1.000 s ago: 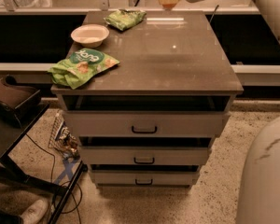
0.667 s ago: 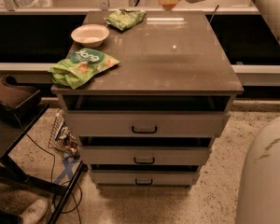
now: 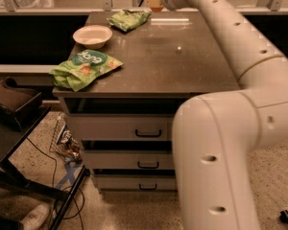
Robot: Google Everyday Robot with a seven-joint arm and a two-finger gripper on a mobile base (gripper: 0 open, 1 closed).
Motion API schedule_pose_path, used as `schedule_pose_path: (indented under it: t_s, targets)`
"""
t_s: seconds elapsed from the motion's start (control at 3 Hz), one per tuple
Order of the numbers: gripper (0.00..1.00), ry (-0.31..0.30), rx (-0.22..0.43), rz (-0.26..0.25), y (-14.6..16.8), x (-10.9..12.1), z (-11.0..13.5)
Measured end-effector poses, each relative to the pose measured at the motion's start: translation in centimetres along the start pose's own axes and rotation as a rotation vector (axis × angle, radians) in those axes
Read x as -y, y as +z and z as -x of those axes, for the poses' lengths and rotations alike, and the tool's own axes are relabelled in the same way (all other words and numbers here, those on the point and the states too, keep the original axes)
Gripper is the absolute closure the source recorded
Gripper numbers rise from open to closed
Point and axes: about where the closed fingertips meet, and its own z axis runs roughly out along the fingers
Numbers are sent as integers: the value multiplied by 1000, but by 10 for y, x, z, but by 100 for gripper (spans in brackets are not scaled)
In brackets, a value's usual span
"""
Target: Move orange near green jalapeno chip bag
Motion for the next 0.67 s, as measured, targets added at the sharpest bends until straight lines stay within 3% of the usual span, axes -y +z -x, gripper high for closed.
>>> schedule_pose_path:
  t_s: [0.33, 0.67]
  targets:
    - [100, 58, 15, -73, 52, 11, -13]
    - [100, 105, 14, -155, 79, 27, -33]
